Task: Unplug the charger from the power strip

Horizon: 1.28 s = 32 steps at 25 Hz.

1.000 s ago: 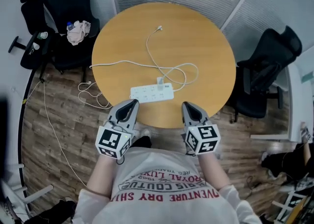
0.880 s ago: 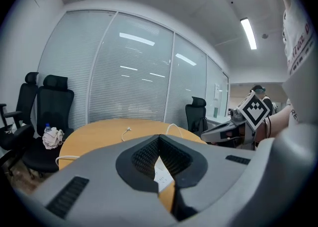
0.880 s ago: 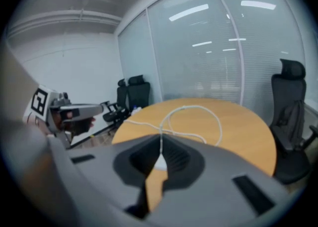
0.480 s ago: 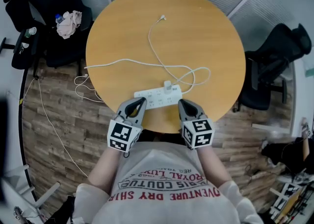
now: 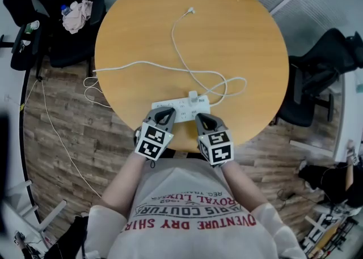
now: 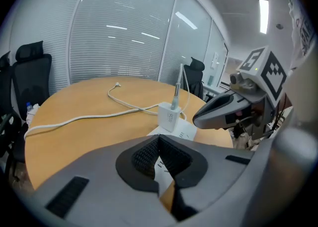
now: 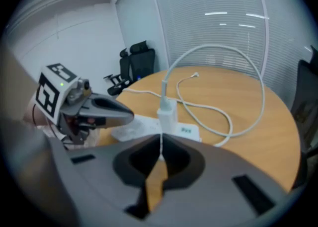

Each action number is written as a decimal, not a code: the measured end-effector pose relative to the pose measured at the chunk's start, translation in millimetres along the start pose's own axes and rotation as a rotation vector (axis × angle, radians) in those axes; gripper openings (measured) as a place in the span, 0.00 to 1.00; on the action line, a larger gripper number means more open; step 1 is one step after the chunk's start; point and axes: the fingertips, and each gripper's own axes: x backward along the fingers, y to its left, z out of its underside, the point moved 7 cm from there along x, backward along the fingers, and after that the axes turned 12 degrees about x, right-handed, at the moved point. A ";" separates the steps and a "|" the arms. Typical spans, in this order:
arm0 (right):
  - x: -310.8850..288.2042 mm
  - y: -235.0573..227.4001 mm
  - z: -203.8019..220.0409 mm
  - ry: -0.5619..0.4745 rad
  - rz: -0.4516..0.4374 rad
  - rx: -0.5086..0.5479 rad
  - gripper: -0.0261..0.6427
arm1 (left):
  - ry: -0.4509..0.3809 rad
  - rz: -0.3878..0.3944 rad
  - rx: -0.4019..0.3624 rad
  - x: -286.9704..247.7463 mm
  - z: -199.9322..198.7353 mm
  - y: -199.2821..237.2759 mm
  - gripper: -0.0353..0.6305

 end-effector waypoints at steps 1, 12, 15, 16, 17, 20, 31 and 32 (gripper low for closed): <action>-3.4 0.4 0.8 0.012 -0.003 0.005 0.08 | 0.024 -0.007 -0.004 -6.8 2.8 1.0 0.10; -32.6 -6.0 -3.2 0.088 0.006 -0.005 0.28 | 0.171 0.012 -0.022 -33.9 11.4 4.9 0.10; -40.2 -6.0 -11.1 0.085 0.020 -0.007 0.28 | 0.176 0.032 -0.009 -34.3 11.0 6.5 0.10; -42.8 -6.5 -13.6 0.085 0.029 -0.009 0.28 | 0.174 0.034 -0.008 -34.3 10.3 6.1 0.10; -45.3 -7.5 -15.3 0.086 0.040 -0.013 0.29 | 0.172 0.032 -0.010 -34.3 9.9 4.8 0.10; -53.5 -12.2 -16.9 0.100 0.076 -0.037 0.29 | 0.173 0.020 -0.026 -34.6 10.3 0.0 0.10; -64.5 -10.8 -20.5 0.140 0.132 -0.046 0.29 | 0.176 0.030 -0.022 -35.0 11.7 3.6 0.10; -64.7 -10.1 -21.3 0.143 0.132 -0.044 0.28 | 0.178 0.029 -0.023 -34.7 11.6 4.4 0.10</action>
